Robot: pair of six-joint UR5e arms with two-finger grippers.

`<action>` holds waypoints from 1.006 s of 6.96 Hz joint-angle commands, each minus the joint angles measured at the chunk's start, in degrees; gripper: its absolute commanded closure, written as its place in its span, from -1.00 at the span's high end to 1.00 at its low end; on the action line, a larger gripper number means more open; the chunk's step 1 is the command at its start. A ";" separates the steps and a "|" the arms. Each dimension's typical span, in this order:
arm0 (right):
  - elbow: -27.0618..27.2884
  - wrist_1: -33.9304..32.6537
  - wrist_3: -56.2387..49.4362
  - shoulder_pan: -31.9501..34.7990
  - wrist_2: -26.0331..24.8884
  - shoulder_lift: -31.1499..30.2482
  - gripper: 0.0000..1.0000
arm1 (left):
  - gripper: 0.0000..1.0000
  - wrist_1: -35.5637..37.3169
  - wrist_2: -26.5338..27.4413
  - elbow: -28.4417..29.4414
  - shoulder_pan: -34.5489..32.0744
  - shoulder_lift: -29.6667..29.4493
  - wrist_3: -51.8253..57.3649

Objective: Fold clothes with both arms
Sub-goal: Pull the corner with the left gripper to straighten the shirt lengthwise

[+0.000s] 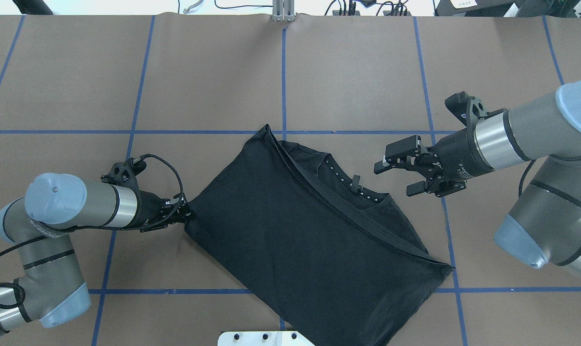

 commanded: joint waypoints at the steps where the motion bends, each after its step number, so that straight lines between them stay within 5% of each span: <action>1: -0.06 0.00 0.00 0.01 0.00 0.00 1.00 | -1.00 0.00 -0.06 -0.23 -0.25 0.42 0.26; 7: 0.03 0.35 0.00 0.18 -0.17 -0.09 1.00 | -1.00 5.79 -0.32 -1.02 -7.44 -0.45 2.70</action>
